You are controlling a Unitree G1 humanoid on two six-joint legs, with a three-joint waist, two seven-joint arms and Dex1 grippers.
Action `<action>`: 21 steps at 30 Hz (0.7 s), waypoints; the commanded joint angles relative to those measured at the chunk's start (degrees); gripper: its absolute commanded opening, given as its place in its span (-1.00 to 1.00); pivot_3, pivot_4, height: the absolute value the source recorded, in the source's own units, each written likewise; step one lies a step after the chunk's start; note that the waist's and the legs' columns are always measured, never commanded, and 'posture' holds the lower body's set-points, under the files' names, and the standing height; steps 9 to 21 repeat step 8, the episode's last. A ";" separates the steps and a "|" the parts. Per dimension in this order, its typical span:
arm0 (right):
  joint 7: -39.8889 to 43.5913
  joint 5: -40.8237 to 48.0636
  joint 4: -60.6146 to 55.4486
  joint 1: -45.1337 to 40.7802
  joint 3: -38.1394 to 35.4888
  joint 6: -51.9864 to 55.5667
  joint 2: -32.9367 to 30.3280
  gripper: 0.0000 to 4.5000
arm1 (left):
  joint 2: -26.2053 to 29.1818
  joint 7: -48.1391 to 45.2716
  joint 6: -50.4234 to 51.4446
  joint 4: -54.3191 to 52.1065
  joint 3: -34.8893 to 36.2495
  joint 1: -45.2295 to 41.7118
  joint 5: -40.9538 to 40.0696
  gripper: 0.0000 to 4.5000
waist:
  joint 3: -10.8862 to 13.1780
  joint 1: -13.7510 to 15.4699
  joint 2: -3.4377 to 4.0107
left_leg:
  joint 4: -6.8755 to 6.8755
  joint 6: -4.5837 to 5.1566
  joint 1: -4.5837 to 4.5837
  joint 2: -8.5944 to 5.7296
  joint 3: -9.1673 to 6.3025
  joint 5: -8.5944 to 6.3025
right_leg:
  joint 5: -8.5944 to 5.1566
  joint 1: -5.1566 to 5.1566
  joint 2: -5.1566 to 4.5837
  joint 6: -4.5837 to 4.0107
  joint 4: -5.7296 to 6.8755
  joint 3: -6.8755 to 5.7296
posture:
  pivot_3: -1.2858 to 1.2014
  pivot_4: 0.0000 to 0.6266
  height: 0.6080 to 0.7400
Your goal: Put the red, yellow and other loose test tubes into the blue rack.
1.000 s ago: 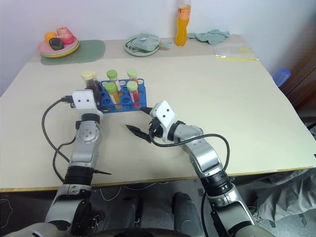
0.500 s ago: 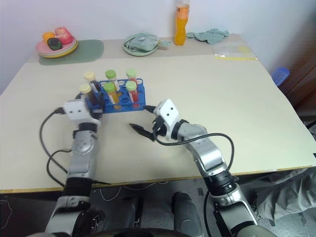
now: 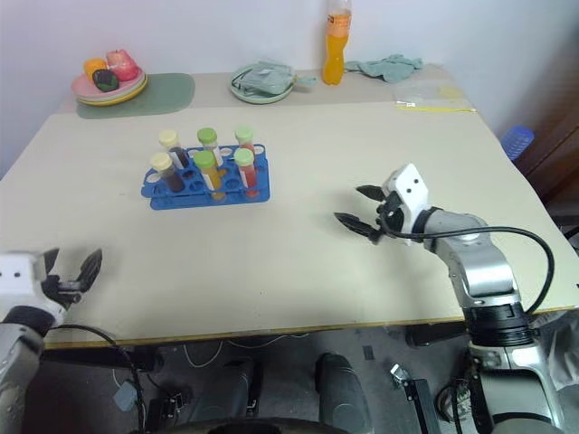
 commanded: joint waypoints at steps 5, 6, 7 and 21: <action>1.02 -1.80 4.04 0.27 -0.97 -5.94 -0.54 0.83 | 0.28 -1.34 -0.01 -1.25 1.52 -0.78 1.29 0.62 | 0.00 -0.03 0.00 | -0.01 0.00 0.01 0.00 0.05 0.00 | 0.07 0.00 -0.01 0.12 -0.02 0.04 | 0.03 -0.52 1.00; 0.89 -1.72 3.85 0.35 -0.89 -5.97 -0.17 0.83 | -0.06 -1.05 0.46 -1.33 1.43 -1.37 1.09 0.62 | 0.00 -0.02 0.00 | -0.01 0.00 0.01 0.00 0.05 0.00 | 0.07 0.00 -0.01 0.12 -0.02 0.04 | 0.03 -0.52 1.00; 0.81 -1.65 3.70 0.40 -0.86 -5.96 0.11 0.83 | -0.32 -0.87 0.82 -1.38 1.39 -1.80 0.95 0.62 | 0.00 -0.01 0.00 | -0.01 0.00 0.01 0.00 0.04 0.00 | 0.07 0.00 -0.01 0.12 -0.01 0.04 | 0.03 -0.52 1.00; 0.53 -1.60 3.79 0.36 -0.88 -6.03 0.50 0.83 | -0.34 -0.74 1.07 -1.47 0.95 -2.13 1.41 0.62 | 0.00 -0.01 0.00 | -0.01 0.00 0.01 0.01 0.04 0.00 | 0.07 0.00 -0.01 0.12 -0.01 0.04 | 0.03 -0.52 1.00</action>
